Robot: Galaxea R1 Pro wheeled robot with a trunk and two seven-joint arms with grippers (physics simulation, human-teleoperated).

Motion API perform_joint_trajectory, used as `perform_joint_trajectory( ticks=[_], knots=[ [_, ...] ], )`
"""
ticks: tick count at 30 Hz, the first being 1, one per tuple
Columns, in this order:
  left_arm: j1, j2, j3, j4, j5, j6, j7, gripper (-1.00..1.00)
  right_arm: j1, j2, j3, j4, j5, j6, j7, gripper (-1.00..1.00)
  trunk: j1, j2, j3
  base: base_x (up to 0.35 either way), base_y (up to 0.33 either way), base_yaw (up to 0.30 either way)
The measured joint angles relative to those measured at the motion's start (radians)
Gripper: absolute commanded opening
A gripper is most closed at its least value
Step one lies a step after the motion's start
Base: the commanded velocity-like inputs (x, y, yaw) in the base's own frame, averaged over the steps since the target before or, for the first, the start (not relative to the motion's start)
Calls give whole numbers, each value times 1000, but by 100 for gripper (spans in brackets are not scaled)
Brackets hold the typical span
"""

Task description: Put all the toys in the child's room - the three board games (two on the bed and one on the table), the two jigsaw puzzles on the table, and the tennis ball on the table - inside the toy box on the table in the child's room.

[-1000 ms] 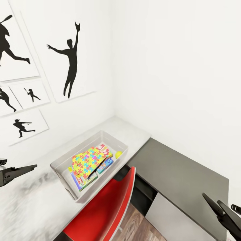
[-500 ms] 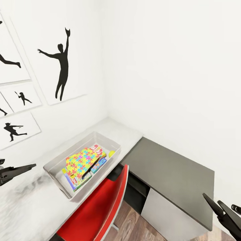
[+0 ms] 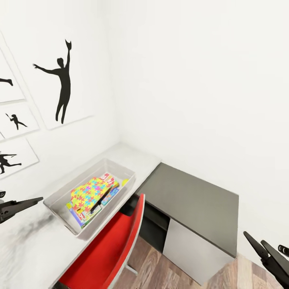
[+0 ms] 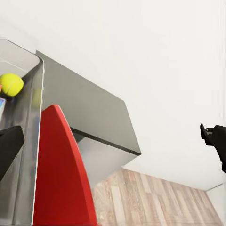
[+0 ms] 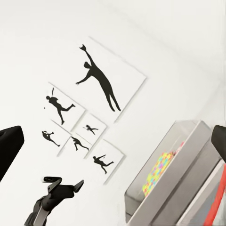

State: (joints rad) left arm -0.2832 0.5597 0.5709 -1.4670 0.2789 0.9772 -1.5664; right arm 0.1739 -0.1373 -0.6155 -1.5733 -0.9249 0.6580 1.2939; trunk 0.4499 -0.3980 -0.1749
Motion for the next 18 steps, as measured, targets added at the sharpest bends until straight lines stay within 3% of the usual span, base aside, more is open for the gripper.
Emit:
perform_joint_trajectory(
  ticks=[12,18],
  knots=[
    [0,0,1,-1,0,0,0,100,0,0,0,0,-1,-10,0,100,0,0,18,-311,51,-171],
    [0,0,1,0,-1,0,0,100,0,0,0,1,0,-10,0,100,0,0,27,-185,24,-175]
  ],
)
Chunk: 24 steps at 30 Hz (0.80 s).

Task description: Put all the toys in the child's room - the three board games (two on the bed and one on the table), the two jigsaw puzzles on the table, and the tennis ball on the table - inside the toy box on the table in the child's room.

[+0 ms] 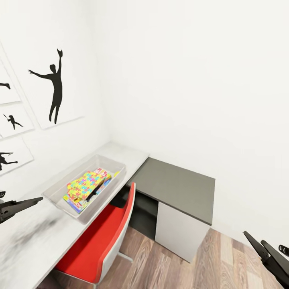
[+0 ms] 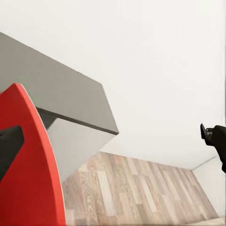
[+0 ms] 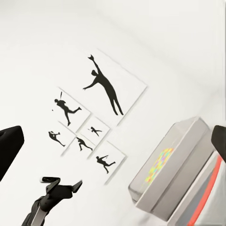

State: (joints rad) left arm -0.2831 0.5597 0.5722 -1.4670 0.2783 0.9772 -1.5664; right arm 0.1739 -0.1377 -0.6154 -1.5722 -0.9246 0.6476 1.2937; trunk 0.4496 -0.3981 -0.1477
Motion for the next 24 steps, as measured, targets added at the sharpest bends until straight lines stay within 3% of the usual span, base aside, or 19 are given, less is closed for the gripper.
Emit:
perform_joint_trajectory(
  ticks=[24],
  knots=[
    [0,0,0,-1,1,0,0,100,0,0,0,0,1,-1,0,100,0,0,36,-9,1,-180]
  ],
)
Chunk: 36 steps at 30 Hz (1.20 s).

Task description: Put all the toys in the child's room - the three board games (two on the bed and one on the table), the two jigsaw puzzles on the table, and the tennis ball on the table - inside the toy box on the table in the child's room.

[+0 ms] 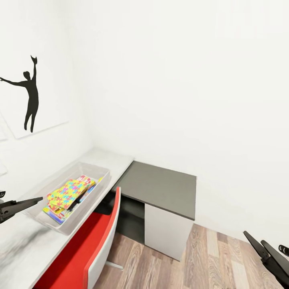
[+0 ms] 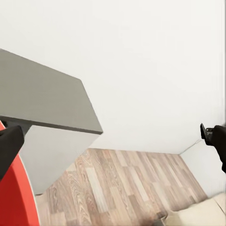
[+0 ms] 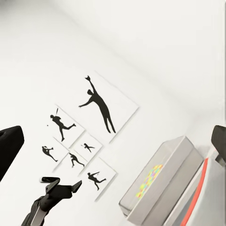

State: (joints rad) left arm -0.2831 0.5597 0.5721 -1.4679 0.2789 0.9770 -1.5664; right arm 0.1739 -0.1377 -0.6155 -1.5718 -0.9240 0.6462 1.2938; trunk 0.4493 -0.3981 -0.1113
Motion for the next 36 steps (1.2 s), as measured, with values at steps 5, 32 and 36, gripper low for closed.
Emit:
perform_joint_trajectory(
  ticks=[5,32,36],
  knots=[
    [0,0,0,0,0,0,0,100,0,0,0,0,0,0,0,100,0,0,8,0,0,-181],
    [0,-1,-1,-1,0,-1,0,100,0,0,-1,0,23,0,0,100,0,0,49,0,-13,-181],
    [0,-1,-1,-2,0,-1,0,100,1,0,-1,0,27,0,0,100,0,0,55,0,-217,-181]
  ],
)
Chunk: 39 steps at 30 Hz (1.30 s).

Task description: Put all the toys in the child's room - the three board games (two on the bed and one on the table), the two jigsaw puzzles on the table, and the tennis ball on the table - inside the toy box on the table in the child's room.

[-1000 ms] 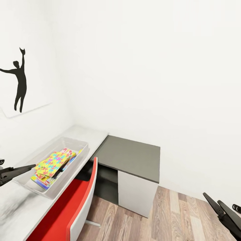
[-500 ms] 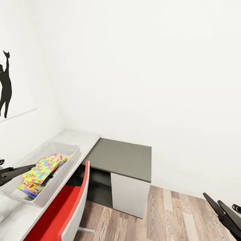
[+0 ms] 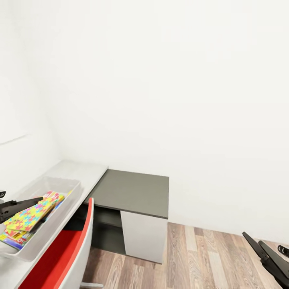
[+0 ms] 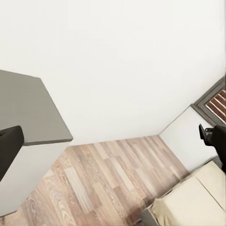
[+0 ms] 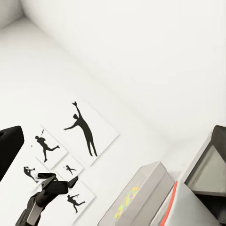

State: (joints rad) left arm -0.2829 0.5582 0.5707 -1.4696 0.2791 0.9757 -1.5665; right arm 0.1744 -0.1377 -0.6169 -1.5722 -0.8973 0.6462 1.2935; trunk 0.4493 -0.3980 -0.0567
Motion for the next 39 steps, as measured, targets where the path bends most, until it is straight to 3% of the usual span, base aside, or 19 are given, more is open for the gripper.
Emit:
perform_joint_trajectory(
  ticks=[9,18,22,25,28,30,33,36,39],
  knots=[
    [0,-1,-1,-4,0,0,0,100,0,1,0,0,1,-1,0,100,0,0,14,0,-252,-181],
    [0,-4,-4,-7,1,-22,0,100,0,1,5,0,10,-1,-4,100,0,0,27,0,-33,-181],
    [1,-13,-32,-16,22,-36,0,100,0,1,6,2,38,-1,-5,100,0,0,33,0,-2,-181],
    [1,-22,-134,-20,31,-41,0,100,0,1,7,3,51,-2,-7,100,0,0,38,0,0,-181],
    [-2,-57,-244,-22,32,-44,0,100,0,1,7,3,54,-6,-8,100,0,0,42,0,0,-181],
    [-5,-81,-280,-23,32,-44,0,100,0,1,8,3,55,-12,-9,100,0,-1,45,0,0,-181],
    [-11,-143,-341,-23,28,-43,0,100,0,1,9,3,55,-24,-9,100,0,-1,49,0,0,-181],
    [-13,-186,-391,-23,23,-42,0,100,-1,1,9,3,56,-28,-11,100,0,-1,53,0,0,-181],
    [-14,-211,-443,-23,19,-42,-1,100,0,1,9,6,61,-31,-13,100,0,-2,57,0,0,-180]
  ],
)
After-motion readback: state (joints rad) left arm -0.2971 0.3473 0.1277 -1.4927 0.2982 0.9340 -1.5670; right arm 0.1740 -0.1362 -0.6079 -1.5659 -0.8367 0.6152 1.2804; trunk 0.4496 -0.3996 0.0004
